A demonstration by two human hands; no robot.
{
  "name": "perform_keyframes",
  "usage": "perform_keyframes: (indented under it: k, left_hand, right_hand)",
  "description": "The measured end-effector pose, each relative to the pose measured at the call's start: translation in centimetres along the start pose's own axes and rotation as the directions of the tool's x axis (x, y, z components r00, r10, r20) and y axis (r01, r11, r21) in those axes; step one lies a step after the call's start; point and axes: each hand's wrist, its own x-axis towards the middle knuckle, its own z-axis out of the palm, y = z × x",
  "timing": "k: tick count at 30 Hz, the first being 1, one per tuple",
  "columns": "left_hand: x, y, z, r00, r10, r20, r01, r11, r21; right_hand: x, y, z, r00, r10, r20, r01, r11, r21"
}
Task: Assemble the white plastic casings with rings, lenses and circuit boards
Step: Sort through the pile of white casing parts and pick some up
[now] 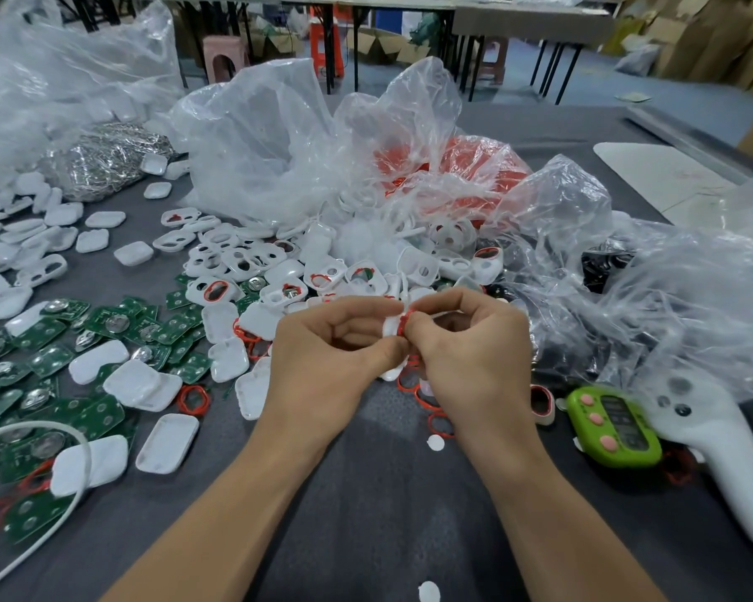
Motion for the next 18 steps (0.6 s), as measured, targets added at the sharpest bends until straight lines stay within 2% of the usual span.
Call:
perform_keyframes:
  k: [5, 9, 18]
  left_hand:
    - [0.4, -0.1, -0.4, 0.996, -0.044, -0.079, 0.044, 0.999, -0.011]
    - [0.5, 0.0, -0.7, 0.996, -0.081, -0.048, 0.076, 0.993, -0.094]
    - [0.5, 0.0, -1.1, 0.992, -0.125, 0.03, 0.127, 0.987, -0.103]
  right_hand:
    - [0.3, -0.2, -0.4, 0.99, -0.001, 0.139, -0.004, 0.999, 0.035]
    - [0.9, 0.0, -0.9, 0.994, -0.041, 0.103, 0.041, 0.999, 0.003]
    - [0.8, -0.3, -1.4, 0.984, -0.13, 0.125, 0.138, 0.989, -0.05]
